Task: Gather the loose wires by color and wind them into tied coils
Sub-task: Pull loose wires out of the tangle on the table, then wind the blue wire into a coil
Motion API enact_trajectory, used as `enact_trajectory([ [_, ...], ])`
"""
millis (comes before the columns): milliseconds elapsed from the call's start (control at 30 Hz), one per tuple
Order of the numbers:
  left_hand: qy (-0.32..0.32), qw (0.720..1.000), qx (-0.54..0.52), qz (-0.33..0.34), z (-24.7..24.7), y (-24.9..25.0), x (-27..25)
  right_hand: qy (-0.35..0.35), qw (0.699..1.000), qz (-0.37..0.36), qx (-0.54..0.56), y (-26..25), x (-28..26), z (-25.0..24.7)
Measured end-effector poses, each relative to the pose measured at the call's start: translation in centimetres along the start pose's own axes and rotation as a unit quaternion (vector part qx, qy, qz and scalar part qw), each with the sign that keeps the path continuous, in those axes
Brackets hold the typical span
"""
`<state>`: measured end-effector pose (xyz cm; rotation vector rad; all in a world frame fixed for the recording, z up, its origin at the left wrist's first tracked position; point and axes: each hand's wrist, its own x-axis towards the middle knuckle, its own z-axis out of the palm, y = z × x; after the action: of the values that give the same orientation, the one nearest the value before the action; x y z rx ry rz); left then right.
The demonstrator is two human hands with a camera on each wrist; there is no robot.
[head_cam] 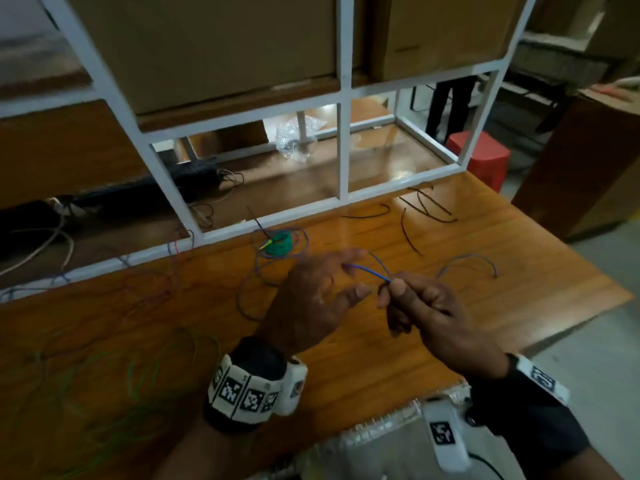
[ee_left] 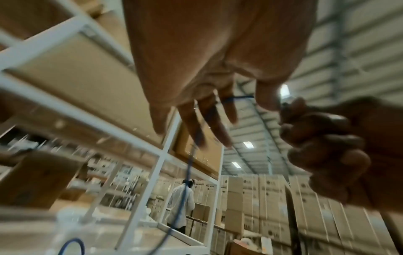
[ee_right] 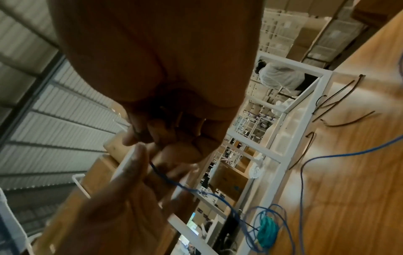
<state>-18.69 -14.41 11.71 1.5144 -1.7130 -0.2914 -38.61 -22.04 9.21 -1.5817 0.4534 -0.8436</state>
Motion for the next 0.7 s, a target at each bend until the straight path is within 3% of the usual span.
enact_trajectory([
  [67,-0.014,0.997,-0.067,-0.038,0.5,0.4,-0.6,-0.002,1.000,0.002,0.014,-0.7,-1.0,-1.9],
  [200,0.079,0.986,-0.144,-0.010,1.4,3.1,-2.2,-0.037,0.997,0.060,0.013,-0.7,-3.5,-5.4],
  [267,0.121,0.982,-0.147,-0.008,1.9,4.2,-2.3,-0.087,0.983,0.122,0.110,-0.4,-4.7,-5.4],
  [367,0.158,0.981,-0.083,-0.073,3.3,3.6,-1.2,-0.180,0.915,0.172,0.318,-0.7,-5.5,-4.2],
  [467,0.155,0.969,-0.160,-0.110,5.4,2.5,-0.9,-0.259,0.828,0.171,0.467,-1.6,-5.3,-2.6],
  [533,0.144,0.957,-0.219,-0.128,6.3,2.1,-1.3,-0.268,0.795,0.153,0.522,-2.5,-4.4,-1.7],
  [600,0.099,0.950,-0.263,-0.138,6.8,2.2,-1.9,-0.215,0.814,0.122,0.525,-3.5,-2.9,-1.0],
  [700,0.061,0.952,-0.255,-0.160,7.3,2.1,-2.9,-0.071,0.877,0.059,0.472,-5.1,-0.2,-1.0],
])
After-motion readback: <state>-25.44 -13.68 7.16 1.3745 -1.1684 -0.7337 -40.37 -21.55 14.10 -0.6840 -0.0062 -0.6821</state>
